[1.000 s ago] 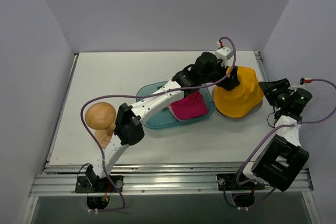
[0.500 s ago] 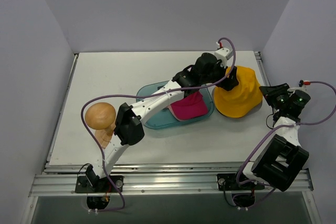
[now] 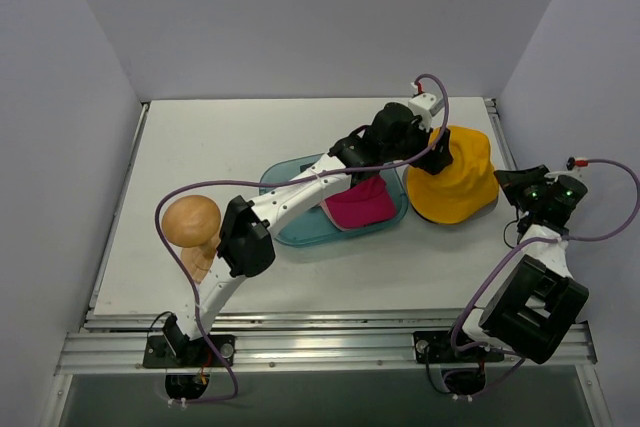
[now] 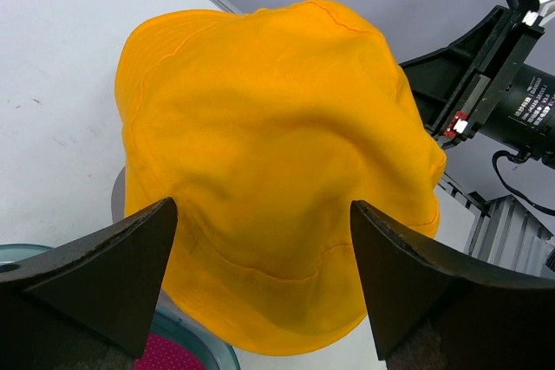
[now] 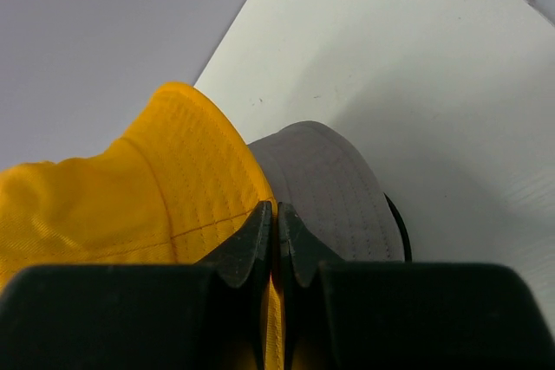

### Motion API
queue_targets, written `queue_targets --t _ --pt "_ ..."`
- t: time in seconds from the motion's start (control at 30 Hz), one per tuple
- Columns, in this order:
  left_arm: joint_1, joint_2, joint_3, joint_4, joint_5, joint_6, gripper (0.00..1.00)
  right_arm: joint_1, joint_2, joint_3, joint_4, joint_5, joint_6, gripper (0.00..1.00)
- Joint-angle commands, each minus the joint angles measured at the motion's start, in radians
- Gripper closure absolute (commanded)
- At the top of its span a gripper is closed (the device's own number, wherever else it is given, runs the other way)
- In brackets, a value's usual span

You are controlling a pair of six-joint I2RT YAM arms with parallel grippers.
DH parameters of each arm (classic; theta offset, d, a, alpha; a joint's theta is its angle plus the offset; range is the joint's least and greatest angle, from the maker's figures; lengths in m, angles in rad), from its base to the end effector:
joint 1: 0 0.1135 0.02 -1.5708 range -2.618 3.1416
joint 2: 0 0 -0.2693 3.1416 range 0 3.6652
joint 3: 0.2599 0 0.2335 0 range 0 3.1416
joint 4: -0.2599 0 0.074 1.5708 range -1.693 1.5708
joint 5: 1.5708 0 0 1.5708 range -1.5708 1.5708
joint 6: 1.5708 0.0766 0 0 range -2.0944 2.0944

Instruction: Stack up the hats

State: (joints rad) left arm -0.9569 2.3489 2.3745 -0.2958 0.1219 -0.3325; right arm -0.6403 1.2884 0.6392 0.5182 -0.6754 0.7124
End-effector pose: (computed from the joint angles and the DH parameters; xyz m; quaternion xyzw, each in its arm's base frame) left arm 0.3252 -0.4776 0.3310 0.2791 0.7447 -0.4019 0.4539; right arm 0.2641 -0.1370 0.2660 0.2737 0.6900 0.2714 0.6127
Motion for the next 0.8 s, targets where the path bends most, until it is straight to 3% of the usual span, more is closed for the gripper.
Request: queue_targets --t 0.0,0.77 --pt "-0.006 -0.026 -0.004 0.024 -0.014 0.004 0.1 -0.002 0.009 -0.013 -0.006 0.06 -0.033 1.0" --pt "-0.008 -0.057 -0.084 0.076 -0.037 0.016 0.1 -0.004 0.081 -0.076 0.036 0.138 -0.042 1.0"
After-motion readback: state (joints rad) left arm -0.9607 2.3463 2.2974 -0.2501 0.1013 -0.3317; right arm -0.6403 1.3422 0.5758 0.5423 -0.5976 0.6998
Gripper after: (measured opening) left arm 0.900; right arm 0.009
